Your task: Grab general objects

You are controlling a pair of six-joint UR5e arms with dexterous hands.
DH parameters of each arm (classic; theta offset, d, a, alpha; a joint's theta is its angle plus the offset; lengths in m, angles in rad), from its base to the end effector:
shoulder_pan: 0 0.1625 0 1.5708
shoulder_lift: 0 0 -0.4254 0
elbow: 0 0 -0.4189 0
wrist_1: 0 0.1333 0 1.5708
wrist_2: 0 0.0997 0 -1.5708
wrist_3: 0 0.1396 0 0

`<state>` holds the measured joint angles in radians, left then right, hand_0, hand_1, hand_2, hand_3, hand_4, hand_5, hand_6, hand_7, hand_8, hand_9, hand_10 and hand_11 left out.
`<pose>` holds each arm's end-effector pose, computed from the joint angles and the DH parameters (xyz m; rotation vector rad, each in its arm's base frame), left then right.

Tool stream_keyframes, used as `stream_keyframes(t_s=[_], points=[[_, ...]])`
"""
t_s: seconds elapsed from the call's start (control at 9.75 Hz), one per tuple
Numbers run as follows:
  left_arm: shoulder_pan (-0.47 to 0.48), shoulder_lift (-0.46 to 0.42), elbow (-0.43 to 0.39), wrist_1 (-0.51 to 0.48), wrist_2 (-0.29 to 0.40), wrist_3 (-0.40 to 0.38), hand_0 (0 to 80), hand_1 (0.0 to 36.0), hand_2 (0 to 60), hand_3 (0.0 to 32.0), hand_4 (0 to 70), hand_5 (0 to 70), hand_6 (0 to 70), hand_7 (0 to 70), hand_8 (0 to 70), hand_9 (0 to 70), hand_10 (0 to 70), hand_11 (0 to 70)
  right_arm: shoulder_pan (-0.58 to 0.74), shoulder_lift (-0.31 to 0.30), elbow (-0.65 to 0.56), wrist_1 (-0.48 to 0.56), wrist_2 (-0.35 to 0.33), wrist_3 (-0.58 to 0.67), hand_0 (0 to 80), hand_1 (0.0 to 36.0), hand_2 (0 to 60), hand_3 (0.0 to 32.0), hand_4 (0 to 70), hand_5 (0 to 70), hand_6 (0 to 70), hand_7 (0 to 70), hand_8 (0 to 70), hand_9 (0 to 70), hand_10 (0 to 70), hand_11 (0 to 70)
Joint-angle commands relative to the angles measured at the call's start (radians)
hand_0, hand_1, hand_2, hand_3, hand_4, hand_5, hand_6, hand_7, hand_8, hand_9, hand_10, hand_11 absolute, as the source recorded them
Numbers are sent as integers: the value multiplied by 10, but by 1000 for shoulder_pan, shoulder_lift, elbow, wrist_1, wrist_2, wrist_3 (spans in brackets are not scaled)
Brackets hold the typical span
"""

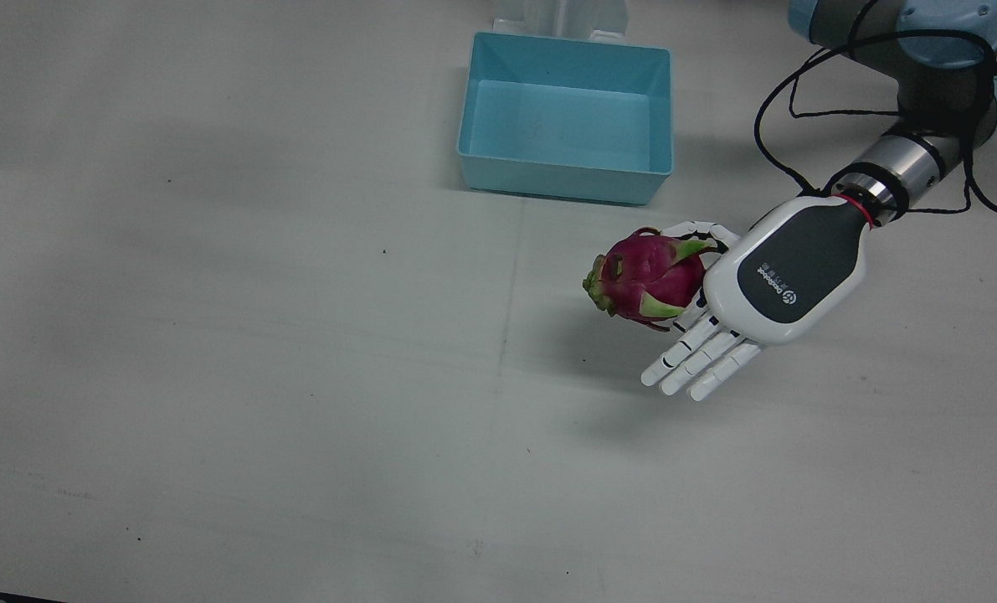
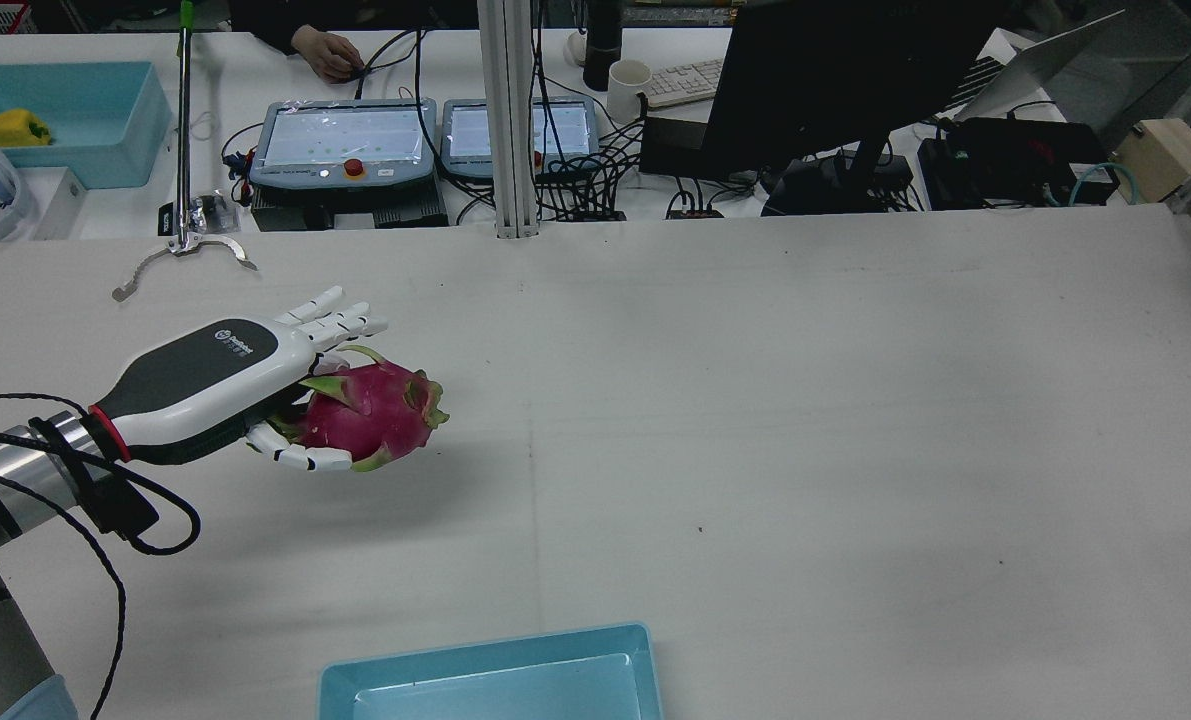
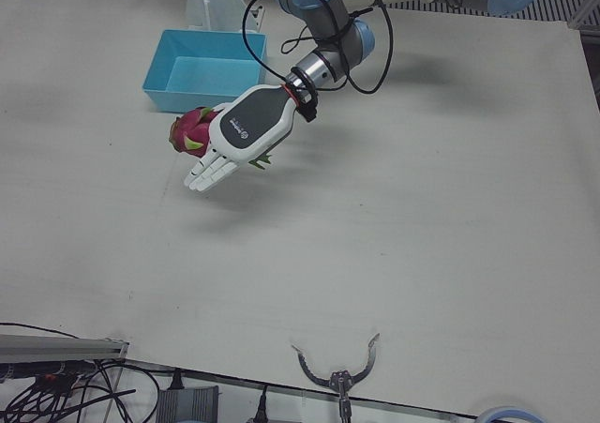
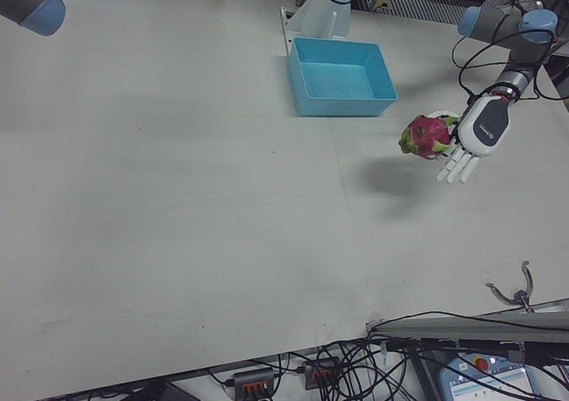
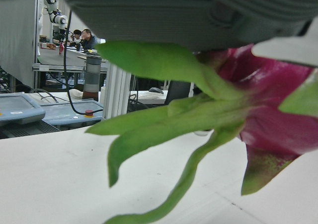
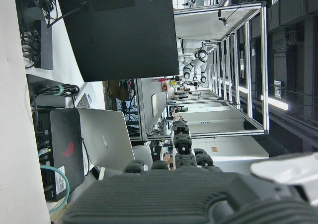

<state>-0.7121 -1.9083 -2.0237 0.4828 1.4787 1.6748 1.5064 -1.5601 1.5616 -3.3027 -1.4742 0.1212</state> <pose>0.3574 -0.5015 0.3191 0.8158 1.7250 -0.5015 0.1114 -0.5531 0.7078 0.0712 1.9710 -2.3078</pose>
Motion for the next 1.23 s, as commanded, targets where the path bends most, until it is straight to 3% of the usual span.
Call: stream_keyframes(t_s=[0.0,0.21,0.31,0.82,1.13], points=[[-6,6,-119,74,145,-1,130,88,578,0,337,474,78,161,135,25,48,63,0,0,0,0,-2,0,0,0,0,0,0,0,0,0,0,0,0,0],[37,5,-205,134,155,-3,236,109,595,0,369,488,89,185,142,36,56,76,0,0,0,0,0,0,0,0,0,0,0,0,0,0,0,0,0,0],[80,5,-254,160,155,-1,329,128,600,0,399,508,100,202,147,42,60,83,0,0,0,0,0,0,0,0,0,0,0,0,0,0,0,0,0,0],[210,-8,-277,169,138,-1,400,151,600,0,476,543,112,217,149,43,68,97,0,0,0,0,0,0,0,0,0,0,0,0,0,0,0,0,0,0],[299,-43,-277,168,83,-1,443,172,600,0,529,578,126,237,148,42,66,94,0,0,0,0,0,0,0,0,0,0,0,0,0,0,0,0,0,0]])
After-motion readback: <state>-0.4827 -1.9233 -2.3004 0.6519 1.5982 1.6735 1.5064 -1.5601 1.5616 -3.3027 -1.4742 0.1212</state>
